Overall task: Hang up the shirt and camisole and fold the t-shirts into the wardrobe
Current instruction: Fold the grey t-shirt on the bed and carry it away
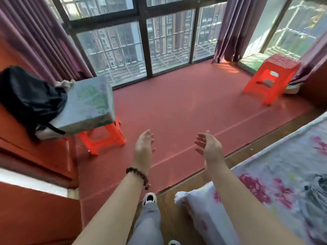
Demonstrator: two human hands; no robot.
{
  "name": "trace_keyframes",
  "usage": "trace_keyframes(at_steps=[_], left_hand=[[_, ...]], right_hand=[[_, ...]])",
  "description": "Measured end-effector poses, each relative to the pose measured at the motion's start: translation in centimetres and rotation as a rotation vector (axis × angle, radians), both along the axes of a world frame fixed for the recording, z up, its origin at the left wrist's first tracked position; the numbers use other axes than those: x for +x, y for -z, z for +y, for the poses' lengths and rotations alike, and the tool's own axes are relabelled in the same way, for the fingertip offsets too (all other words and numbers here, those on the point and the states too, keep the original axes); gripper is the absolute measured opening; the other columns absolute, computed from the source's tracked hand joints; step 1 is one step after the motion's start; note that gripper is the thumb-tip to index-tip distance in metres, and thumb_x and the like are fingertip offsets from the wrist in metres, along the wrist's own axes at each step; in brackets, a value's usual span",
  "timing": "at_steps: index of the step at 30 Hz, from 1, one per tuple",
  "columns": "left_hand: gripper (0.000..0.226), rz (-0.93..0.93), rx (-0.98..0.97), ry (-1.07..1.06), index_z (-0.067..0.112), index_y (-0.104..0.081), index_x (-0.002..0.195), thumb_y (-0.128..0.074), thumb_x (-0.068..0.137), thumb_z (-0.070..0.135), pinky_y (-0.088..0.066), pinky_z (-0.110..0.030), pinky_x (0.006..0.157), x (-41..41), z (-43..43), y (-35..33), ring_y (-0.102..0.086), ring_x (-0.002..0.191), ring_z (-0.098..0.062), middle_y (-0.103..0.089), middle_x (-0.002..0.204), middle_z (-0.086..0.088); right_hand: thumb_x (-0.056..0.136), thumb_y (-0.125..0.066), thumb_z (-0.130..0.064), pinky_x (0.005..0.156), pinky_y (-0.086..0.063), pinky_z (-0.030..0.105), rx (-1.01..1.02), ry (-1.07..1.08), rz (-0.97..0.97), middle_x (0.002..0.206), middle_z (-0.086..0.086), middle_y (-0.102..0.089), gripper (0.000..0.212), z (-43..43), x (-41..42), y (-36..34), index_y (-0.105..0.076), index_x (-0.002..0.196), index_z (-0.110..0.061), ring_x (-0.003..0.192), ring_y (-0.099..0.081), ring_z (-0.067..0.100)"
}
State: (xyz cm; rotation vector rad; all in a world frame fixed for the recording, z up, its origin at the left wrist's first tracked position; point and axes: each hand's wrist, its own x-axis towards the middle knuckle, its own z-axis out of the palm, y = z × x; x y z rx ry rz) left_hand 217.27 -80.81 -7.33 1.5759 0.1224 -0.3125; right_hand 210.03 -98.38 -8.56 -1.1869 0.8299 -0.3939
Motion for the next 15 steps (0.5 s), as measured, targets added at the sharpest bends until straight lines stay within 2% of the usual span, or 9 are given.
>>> trace_keyframes(at_steps=[2, 7, 11, 15], left_hand=[[0.028, 0.002, -0.007, 0.061, 0.021, -0.053, 0.120, -0.038, 0.101, 0.035, -0.050, -0.043, 0.093, 3.1, -2.4, 0.7, -0.056, 0.114, -0.022, -0.058, 0.118, -0.001], [0.030, 0.003, 0.023, 0.284, 0.021, -0.052, 0.123, -0.037, 0.101, 0.036, -0.050, -0.042, 0.093, 11.0, -9.0, 2.3, -0.056, 0.112, -0.018, -0.058, 0.115, 0.005], [0.033, 0.001, 0.046, 0.461, 0.020, -0.052, 0.127, -0.037, 0.102, 0.035, -0.050, -0.042, 0.094, 17.7, -14.8, 2.0, -0.056, 0.111, -0.016, -0.058, 0.120, 0.001], [0.039, -0.027, 0.042, 0.600, 0.016, -0.051, 0.131, -0.037, 0.101, 0.037, -0.050, -0.039, 0.093, 23.0, -20.4, 0.3, -0.056, 0.111, -0.015, -0.058, 0.122, 0.000]], right_hand=[[0.101, -0.039, -0.033, 0.070, -0.048, 0.033, 0.009, 0.061, 0.008, 0.093, 0.007, -0.062, 0.032, -1.9, 1.9, 0.7, -0.062, 0.092, -0.012, 0.083, -0.061, 0.018], [0.101, -0.040, -0.032, 0.067, -0.048, 0.030, 0.031, 0.242, 0.026, 0.089, 0.004, -0.062, 0.031, -6.6, 7.2, 1.9, -0.061, 0.090, -0.013, 0.078, -0.060, 0.015], [0.101, -0.040, -0.030, 0.060, -0.047, 0.024, 0.044, 0.438, 0.022, 0.083, 0.003, -0.060, 0.031, -10.7, 11.7, 1.7, -0.061, 0.086, -0.013, 0.072, -0.058, 0.012], [0.101, -0.040, -0.030, 0.062, -0.046, 0.027, 0.034, 0.610, 0.010, 0.082, 0.002, -0.060, 0.031, -14.1, 14.8, 0.6, -0.061, 0.083, -0.015, 0.071, -0.058, 0.013]])
